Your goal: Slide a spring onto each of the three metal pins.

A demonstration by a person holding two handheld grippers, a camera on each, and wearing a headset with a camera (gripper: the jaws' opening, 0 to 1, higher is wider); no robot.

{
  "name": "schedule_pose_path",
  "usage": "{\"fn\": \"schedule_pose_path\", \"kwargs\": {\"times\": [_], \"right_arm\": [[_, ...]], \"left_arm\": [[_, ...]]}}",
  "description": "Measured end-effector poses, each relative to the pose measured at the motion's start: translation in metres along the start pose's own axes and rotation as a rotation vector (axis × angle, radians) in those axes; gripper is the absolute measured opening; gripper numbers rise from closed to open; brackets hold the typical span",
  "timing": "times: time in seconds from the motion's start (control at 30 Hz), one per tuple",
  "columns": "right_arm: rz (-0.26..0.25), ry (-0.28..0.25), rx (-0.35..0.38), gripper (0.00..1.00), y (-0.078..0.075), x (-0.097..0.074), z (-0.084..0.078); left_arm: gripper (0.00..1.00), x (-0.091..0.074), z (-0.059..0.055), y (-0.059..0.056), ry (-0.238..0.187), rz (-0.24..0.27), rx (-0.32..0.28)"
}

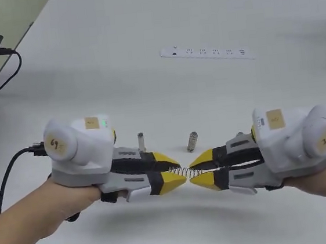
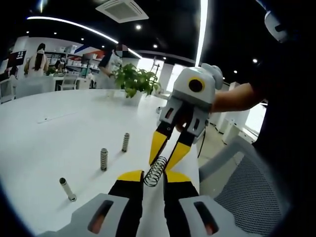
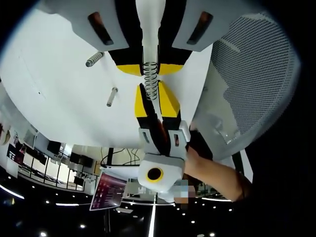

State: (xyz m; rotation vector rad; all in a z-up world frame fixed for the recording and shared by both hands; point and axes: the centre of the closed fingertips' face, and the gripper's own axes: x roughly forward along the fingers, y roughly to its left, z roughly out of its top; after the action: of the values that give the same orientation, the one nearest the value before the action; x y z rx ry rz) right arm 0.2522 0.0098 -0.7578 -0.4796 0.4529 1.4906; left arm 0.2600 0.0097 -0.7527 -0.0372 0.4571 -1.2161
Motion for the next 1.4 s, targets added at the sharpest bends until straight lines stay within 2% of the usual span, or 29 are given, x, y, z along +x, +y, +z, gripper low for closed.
{"fn": "schedule_pose_path", "kwargs": {"times": [0.33, 0.5, 0.57, 0.77, 1.13, 1.27, 1.4], "right_arm": [[-0.002, -0.026, 0.03, 0.08, -0.004, -0.005, 0.003], [0.007, -0.029, 0.035, 0.08, -0.002, -0.004, 0.002], [-0.001, -0.01, 0.02, 0.08, -0.003, -0.005, -0.001], [0.006, -0.021, 0.033, 0.08, -0.001, -0.006, 0.001], [0.009, -0.03, 0.08, 0.1, -0.002, -0.007, 0.0], [0.016, -0.002, 0.078, 0.1, -0.001, -0.007, -0.005], [0.005, -0.022, 0.072, 0.08, -0.003, -0.008, -0.001]], "left_arm": [[0.05, 0.0, 0.008, -0.001, -0.032, -0.003, 0.049], [0.04, -0.001, 0.008, -0.005, -0.029, -0.015, 0.07], [0.02, -0.001, 0.008, -0.008, -0.032, -0.024, 0.061], [0.02, -0.002, 0.007, -0.009, -0.027, -0.024, 0.075], [0.02, -0.004, 0.008, -0.011, -0.027, -0.027, 0.057], [0.02, -0.005, 0.009, -0.011, -0.025, -0.029, 0.054], [0.02, -0.007, 0.011, -0.01, -0.033, -0.029, 0.044]]}}
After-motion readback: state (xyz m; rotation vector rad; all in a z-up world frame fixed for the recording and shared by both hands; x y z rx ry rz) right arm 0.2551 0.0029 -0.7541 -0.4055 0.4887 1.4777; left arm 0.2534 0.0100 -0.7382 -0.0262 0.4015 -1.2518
